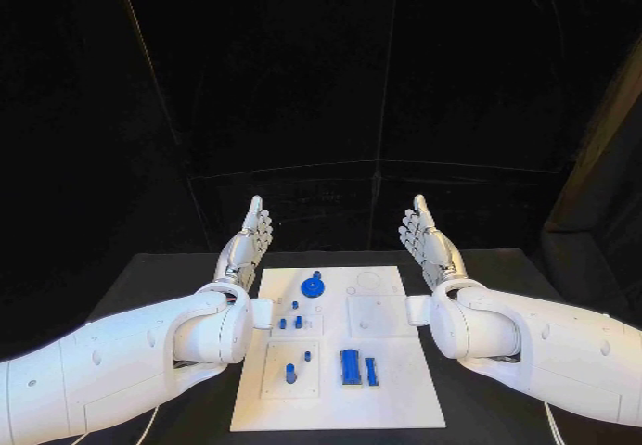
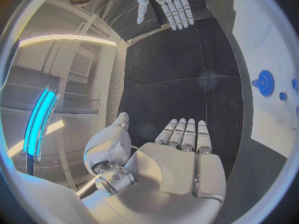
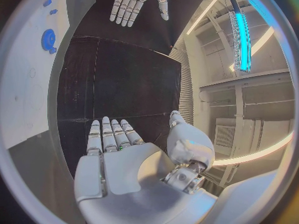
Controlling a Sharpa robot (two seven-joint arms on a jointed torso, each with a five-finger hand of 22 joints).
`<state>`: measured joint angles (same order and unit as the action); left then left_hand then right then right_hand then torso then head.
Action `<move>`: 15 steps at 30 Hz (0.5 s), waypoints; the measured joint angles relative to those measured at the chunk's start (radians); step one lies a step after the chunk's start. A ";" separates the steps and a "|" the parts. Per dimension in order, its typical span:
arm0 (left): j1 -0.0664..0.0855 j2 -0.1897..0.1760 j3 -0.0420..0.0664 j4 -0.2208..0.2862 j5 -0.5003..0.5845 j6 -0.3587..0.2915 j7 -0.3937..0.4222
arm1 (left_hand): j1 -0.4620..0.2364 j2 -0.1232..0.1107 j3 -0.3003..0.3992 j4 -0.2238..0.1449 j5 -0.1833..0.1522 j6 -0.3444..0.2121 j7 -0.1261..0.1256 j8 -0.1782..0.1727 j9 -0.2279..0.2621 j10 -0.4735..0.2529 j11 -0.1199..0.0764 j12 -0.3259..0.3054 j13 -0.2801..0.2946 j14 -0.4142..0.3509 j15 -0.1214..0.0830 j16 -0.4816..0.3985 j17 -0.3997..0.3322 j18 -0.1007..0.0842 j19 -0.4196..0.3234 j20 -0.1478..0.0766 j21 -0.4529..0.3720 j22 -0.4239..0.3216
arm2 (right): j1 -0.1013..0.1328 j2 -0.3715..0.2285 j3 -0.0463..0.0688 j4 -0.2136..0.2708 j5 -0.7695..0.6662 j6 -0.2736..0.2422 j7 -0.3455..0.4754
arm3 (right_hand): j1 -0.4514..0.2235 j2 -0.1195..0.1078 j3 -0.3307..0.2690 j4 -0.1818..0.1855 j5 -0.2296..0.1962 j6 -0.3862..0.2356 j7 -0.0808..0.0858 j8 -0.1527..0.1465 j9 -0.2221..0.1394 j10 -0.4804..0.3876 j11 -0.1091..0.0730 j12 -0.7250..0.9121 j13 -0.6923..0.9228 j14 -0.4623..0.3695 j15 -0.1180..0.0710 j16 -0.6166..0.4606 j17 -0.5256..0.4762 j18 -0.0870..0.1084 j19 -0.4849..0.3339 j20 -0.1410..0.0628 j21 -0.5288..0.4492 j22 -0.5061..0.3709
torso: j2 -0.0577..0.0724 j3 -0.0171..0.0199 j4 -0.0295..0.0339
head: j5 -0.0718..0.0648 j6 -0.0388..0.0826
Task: Assemble the parts on the task board
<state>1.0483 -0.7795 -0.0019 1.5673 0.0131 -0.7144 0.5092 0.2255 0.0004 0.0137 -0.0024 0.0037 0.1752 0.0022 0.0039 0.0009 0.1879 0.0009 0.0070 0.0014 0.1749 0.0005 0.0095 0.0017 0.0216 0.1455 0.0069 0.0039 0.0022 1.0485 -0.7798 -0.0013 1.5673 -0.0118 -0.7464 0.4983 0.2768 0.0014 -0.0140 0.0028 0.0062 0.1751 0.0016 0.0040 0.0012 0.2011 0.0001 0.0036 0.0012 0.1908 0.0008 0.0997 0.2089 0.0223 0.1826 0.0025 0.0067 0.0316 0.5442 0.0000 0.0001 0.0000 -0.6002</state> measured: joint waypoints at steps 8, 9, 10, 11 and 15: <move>0.000 0.000 0.000 0.001 -0.001 -0.033 0.000 | -0.063 0.000 -0.008 0.002 0.000 -0.048 -0.001 0.000 0.000 -0.052 -0.001 0.000 0.000 -0.045 0.000 -0.002 -0.001 -0.009 -0.035 -0.005 0.000 -0.001 | 0.000 0.000 0.000 0.000 0.008 -0.011 0.005 | -0.077 -0.001 0.006 -0.001 0.000 -0.046 0.000 0.000 0.000 -0.056 0.001 0.000 0.000 -0.052 -0.001 -0.068 -0.059 -0.016 -0.050 0.000 0.000 -0.023 | 0.000 0.0000 -0.0002 | 0.000 0.000; 0.000 0.000 0.000 0.001 -0.001 -0.035 0.000 | -0.068 -0.001 -0.008 0.002 0.000 -0.052 -0.003 0.000 0.000 -0.058 -0.001 0.000 0.000 -0.053 0.000 -0.002 -0.001 -0.015 -0.040 -0.006 0.000 -0.001 | 0.000 0.000 0.000 0.000 0.009 -0.012 0.005 | -0.086 -0.001 0.008 -0.003 0.000 -0.051 -0.002 0.000 0.000 -0.061 0.000 0.000 0.000 -0.056 0.000 -0.072 -0.065 -0.016 -0.055 -0.002 0.000 -0.025 | 0.000 0.0000 -0.0002 | 0.000 0.000; 0.000 0.000 0.000 0.001 -0.001 -0.038 0.000 | -0.093 -0.001 -0.008 0.002 0.000 -0.073 -0.003 0.000 0.000 -0.080 0.000 0.000 0.000 -0.074 -0.001 -0.005 -0.001 -0.015 -0.059 -0.006 0.000 -0.001 | 0.000 0.000 0.000 0.000 0.010 -0.013 0.005 | -0.091 -0.001 0.008 -0.003 0.000 -0.057 -0.003 0.000 0.000 -0.065 -0.001 0.000 0.000 -0.062 -0.001 -0.077 -0.071 -0.016 -0.059 -0.004 0.000 -0.026 | 0.000 0.0000 -0.0002 | 0.000 0.000; 0.000 0.000 0.000 0.001 -0.001 -0.039 0.000 | -0.122 0.000 -0.008 0.002 0.000 -0.124 -0.002 0.000 0.000 -0.107 -0.001 0.000 0.000 -0.125 -0.001 -0.007 -0.001 -0.015 -0.116 -0.007 0.000 -0.001 | 0.000 0.000 0.000 0.000 0.010 -0.013 0.006 | -0.103 -0.001 0.008 -0.003 0.000 -0.063 0.000 0.000 0.000 -0.073 0.002 0.000 0.000 -0.070 -0.001 -0.080 -0.078 -0.016 -0.065 -0.001 0.000 -0.027 | 0.000 0.0000 -0.0002 | 0.000 0.000; 0.000 0.000 0.000 0.001 -0.001 -0.045 0.000 | -0.218 0.000 -0.008 0.002 0.000 -0.170 -0.002 0.000 0.000 -0.183 -0.001 0.000 0.000 -0.171 0.000 -0.007 -0.001 -0.016 -0.141 -0.008 0.000 -0.001 | 0.000 0.000 0.000 0.001 0.012 -0.015 0.007 | -0.166 -0.002 0.008 -0.003 0.000 -0.134 -0.001 0.000 0.000 -0.133 -0.001 0.000 0.000 -0.146 -0.001 -0.096 -0.139 -0.016 -0.141 -0.003 0.000 -0.030 | 0.000 0.0000 -0.0002 | 0.000 0.000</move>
<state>1.0483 -0.7799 -0.0015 1.5681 0.0122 -0.7594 0.5092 0.0073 -0.0001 0.0059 -0.0002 0.0037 0.0052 -0.0002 0.0040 0.0011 0.0052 0.0001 0.0070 0.0017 0.0037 0.0001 0.0029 0.0009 0.0061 0.0042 -0.0011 0.0039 0.0017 1.0484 -0.7798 -0.0012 1.5678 0.0004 -0.7617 0.5049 0.1109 -0.0008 -0.0059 -0.0003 0.0062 0.0415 0.0002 0.0040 0.0012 0.0686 -0.0006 0.0036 0.0015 0.0445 0.0000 0.0035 0.0699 0.0067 0.0421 -0.0001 0.0067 0.0013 0.5442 0.0000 -0.0001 0.0000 -0.6002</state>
